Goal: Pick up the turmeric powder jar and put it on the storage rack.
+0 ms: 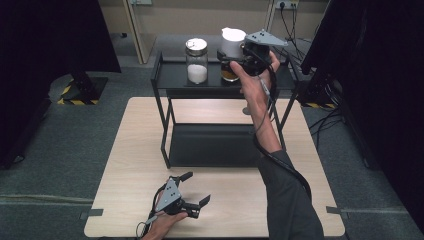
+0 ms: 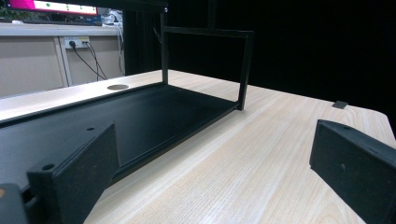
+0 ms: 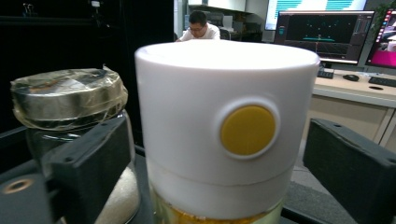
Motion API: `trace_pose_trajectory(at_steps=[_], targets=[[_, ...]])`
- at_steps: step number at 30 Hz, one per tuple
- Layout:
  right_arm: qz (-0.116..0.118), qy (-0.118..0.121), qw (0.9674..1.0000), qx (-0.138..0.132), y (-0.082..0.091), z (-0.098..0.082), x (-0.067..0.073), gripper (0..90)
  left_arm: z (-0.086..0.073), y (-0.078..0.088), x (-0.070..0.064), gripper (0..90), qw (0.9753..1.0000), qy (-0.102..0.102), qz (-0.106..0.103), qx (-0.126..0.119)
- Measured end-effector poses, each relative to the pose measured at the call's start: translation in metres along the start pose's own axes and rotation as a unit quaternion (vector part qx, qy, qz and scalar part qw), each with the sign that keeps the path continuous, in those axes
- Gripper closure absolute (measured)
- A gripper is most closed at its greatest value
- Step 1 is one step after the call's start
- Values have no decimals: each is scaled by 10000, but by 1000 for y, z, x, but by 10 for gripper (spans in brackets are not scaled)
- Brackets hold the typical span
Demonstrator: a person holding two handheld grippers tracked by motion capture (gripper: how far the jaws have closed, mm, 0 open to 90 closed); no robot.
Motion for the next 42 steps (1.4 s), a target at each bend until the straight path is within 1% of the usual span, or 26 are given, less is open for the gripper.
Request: trace_pose_trajectory(at_steps=[4,7,12,15,19,20,22,25,28,31,32,35,38,42], targets=[[100,-67,9999,11,4,0,-2,27,0,0,0,8,10000,3,0,6],[99,-99,9999,6,8,-2,-4,8,0,0,1,8,10000,14,9,-1],[215,-143,9996,-121,16,-8,-7,7,0,0,0,8,10000,22,0,3],[260,-73,9996,-108,20,-10,-6,7,0,0,0,8,10000,18,8,3],[313,-4,9993,-197,28,-14,-4,6,0,0,0,8,10000,19,6,7],[361,6,9991,-221,30,-16,-4,6,0,0,0,8,10000,23,5,7],[392,48,9990,-224,35,-17,-3,6,0,0,0,8,10000,26,2,2],[450,42,9986,-290,41,-21,-2,5,0,0,0,8,10000,28,10,-4],[492,86,9983,-308,48,-24,0,6,0,0,0,8,10000,26,8,6],[583,138,9976,-345,55,-30,1,6,-1,0,0,8,10000,29,8,4],[583,138,9976,-345,55,-30,1,6,-1,0,0,8,10000,29,8,4],[649,222,9970,-353,64,-38,4,6,-1,0,0,8,10000,24,9,3],[749,195,9961,-414,71,-47,5,5,-1,0,0,8,10000,23,11,2],[795,251,9955,-459,80,-55,8,5,-1,0,0,8,10000,21,17,11]])
Point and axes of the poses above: each handheld gripper's, and its own axes: y roughly backward along the jaws, z roughly out of its top, x roughly to its left, the point moved 2 cm from there along -y, roughly forward along the jaws, and after that the axes turned 11 degrees about z, right-handed, at the moved point
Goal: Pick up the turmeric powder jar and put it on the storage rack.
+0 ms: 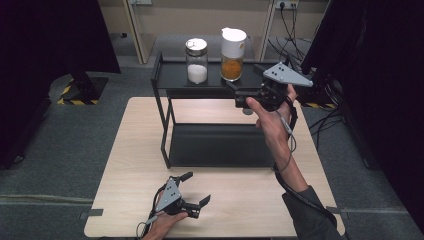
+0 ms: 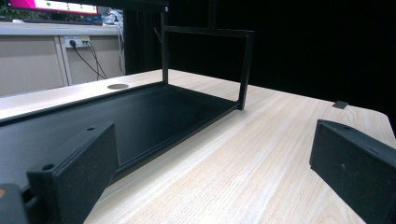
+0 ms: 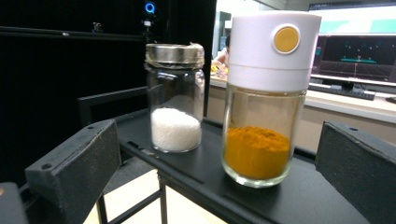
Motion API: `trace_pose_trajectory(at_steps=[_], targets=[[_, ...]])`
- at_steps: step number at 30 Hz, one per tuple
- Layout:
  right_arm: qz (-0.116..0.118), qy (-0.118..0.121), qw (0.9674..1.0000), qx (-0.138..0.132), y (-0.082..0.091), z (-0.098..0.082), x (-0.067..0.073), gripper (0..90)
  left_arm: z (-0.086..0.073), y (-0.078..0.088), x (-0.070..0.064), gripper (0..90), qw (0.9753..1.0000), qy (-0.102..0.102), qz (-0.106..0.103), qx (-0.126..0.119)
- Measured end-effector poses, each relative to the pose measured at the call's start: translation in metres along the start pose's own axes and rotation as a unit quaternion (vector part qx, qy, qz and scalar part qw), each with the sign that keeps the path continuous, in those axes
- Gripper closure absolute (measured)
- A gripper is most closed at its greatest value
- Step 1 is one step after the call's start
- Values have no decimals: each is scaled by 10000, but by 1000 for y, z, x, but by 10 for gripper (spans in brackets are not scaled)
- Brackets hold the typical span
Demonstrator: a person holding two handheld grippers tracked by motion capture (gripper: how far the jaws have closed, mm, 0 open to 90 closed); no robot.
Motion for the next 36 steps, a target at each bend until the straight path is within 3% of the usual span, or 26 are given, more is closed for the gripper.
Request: trace_pose_trajectory(at_steps=[20,36], targets=[[288,-2,9996,-57,38,-43,19,5,0,0,0,8,10000,-12,25,-12],[438,-8,9990,-21,45,-73,30,6,0,0,0,8,10000,-11,47,-17]])
Point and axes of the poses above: each handheld gripper's, and its own axes: y roughly backward along the jaws, z roughly out of its top, x roughly to its left, the point moved 2 cm from there along -y, roughly forward along the jaws, and after that the axes turned 11 degrees about z, right-handed, at the moved point
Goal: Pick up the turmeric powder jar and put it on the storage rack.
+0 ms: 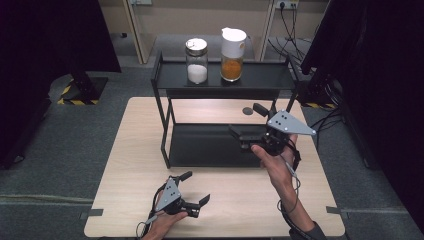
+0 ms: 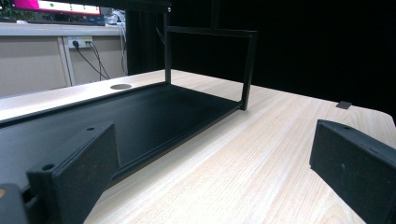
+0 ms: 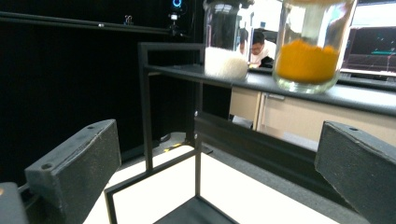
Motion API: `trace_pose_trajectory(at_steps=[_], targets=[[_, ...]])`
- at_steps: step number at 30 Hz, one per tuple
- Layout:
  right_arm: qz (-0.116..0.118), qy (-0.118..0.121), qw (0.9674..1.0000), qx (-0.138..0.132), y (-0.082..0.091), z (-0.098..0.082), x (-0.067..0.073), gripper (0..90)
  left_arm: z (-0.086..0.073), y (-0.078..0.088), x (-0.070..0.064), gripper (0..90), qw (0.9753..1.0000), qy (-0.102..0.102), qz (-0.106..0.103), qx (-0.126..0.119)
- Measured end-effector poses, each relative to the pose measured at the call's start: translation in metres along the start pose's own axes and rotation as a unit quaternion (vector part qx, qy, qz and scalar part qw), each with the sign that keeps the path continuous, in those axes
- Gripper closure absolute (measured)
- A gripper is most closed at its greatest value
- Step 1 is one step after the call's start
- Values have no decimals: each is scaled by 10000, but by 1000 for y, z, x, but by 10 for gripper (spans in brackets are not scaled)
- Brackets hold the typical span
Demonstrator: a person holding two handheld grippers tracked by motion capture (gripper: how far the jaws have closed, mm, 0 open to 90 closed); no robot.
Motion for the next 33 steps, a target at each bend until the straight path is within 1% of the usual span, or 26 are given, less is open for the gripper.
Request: trace_pose_trajectory(at_steps=[3,9,13,15,16,17,27,33], targets=[[1,12,10000,51,1,-7,2,5,0,0,0,8,10000,8,-1,20],[-4,-41,10000,73,4,-20,3,6,0,0,0,8,10000,-1,9,20],[33,-92,9999,76,7,-29,6,5,0,0,0,8,10000,-1,11,23],[38,-74,9999,97,8,-35,8,6,0,0,0,8,10000,3,17,20],[38,-74,9999,97,8,-35,8,6,0,0,0,8,10000,3,17,20],[49,-83,9999,126,10,-41,10,6,0,0,0,8,10000,4,22,25],[94,-263,9995,123,15,-69,16,5,0,0,0,8,10000,8,24,24],[154,-344,9990,226,19,-83,20,6,0,0,0,8,10000,3,28,25]])
Point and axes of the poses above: each handheld gripper's, and its own axes: y roughly backward along the jaws, z roughly out of its top, x roughly to its left, the point moved 2 cm from there along -y, roughly forward along the jaws, and after that the axes turned 11 degrees about z, right-handed, at the moved point
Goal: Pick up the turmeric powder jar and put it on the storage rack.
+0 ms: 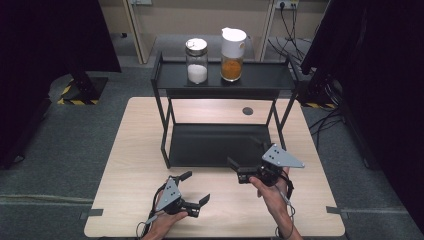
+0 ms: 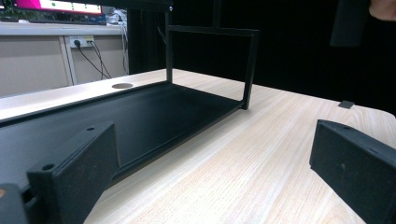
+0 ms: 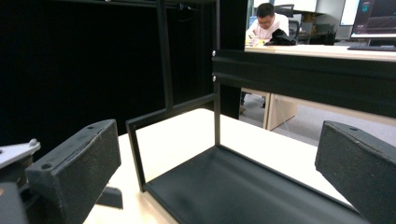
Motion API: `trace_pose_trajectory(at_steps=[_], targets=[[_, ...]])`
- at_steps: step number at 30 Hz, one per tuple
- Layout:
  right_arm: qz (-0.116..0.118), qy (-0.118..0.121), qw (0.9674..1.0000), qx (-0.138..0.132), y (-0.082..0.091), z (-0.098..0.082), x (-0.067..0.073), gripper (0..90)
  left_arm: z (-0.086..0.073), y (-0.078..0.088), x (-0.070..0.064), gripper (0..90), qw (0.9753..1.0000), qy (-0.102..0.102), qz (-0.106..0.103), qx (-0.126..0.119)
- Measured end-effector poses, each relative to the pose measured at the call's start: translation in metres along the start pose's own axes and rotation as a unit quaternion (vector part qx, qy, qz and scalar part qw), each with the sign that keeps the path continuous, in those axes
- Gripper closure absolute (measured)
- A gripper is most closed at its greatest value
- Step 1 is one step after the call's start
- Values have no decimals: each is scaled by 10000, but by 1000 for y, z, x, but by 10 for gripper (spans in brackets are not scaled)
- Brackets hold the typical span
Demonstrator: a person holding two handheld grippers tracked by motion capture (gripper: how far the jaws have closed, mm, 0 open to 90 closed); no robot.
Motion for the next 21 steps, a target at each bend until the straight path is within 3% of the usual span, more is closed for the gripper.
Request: trace_pose_trajectory(at_steps=[21], targets=[[147,-210,9996,136,7,-48,15,6,0,0,2,8,10000,57,19,-1]])
Point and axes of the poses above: each handheld gripper's, and its own axes: y roughly backward along the jaws, z roughly out of its top, x roughly to its left, the point moved 2 cm from there along -y, roughly forward along the jaws, and after that the axes turned 11 degrees about z, right-handed, at the moved point
